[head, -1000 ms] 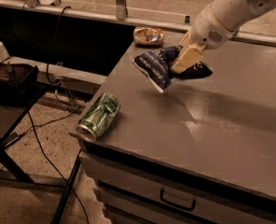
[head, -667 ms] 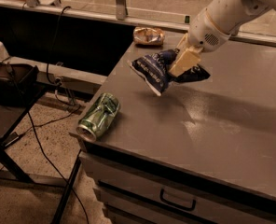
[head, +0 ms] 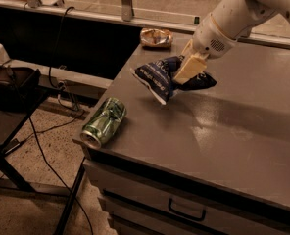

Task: Move blue chip bag near green can

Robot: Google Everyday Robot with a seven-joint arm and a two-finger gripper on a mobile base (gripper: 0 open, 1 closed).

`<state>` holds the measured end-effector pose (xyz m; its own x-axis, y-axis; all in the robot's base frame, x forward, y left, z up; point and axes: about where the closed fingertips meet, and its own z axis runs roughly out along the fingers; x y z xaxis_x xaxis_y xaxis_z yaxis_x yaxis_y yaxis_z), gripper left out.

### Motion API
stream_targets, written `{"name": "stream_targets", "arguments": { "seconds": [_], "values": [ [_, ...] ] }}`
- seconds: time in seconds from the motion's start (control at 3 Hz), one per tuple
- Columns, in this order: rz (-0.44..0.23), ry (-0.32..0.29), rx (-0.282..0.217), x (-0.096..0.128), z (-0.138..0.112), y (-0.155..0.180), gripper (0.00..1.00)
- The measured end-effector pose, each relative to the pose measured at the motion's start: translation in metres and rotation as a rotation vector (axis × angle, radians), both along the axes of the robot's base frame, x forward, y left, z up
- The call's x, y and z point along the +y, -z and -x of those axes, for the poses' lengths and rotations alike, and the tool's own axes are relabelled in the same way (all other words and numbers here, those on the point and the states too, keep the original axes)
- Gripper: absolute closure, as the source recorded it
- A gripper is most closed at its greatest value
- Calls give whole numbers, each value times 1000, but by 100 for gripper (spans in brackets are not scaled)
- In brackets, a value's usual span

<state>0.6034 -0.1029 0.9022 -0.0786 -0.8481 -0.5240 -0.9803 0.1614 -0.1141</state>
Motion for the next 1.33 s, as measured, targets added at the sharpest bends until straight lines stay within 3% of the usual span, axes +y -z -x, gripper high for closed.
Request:
{"name": "stream_targets", "arguments": {
  "seconds": [0.67, 1.33],
  "values": [
    [5, -51, 38, 24, 4, 27, 100],
    [2, -71, 49, 31, 4, 35, 51]
  ]
}}
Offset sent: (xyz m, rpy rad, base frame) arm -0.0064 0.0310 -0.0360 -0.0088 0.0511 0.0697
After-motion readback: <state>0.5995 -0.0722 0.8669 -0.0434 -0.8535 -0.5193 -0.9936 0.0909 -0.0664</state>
